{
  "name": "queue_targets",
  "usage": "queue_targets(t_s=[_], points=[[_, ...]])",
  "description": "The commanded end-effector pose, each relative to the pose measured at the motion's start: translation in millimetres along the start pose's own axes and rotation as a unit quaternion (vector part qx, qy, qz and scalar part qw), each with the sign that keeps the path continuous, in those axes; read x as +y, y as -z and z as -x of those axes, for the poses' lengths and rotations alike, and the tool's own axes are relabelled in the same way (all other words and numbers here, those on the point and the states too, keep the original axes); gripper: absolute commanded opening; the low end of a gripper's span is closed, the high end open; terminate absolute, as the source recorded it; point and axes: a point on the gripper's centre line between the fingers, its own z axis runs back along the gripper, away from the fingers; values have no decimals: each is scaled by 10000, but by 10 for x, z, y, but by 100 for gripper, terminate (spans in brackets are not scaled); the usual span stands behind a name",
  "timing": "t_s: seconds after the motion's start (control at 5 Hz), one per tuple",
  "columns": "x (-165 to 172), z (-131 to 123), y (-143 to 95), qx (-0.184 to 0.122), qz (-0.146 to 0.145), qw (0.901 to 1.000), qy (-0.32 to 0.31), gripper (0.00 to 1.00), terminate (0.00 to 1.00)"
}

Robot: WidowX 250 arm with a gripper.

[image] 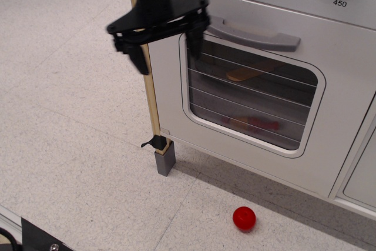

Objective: Open oven

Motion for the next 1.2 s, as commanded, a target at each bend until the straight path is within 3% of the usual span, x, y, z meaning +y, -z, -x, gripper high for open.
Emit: queue_targets(t_s=[0.0, 0.2, 0.4, 0.8, 1.0], points=[[-336, -252, -213, -356, 820, 9795, -1807, 100, 0], [-494, -399, -53, -394, 941, 9654, -2402, 100, 0], [-611, -417, 113, 267, 928, 9586, -2678, 100, 0], [-795, -305, 228, 295, 1146, 9589, -2579, 100, 0], [-765, -291, 323, 267, 972, 9596, -2627, 100, 0]])
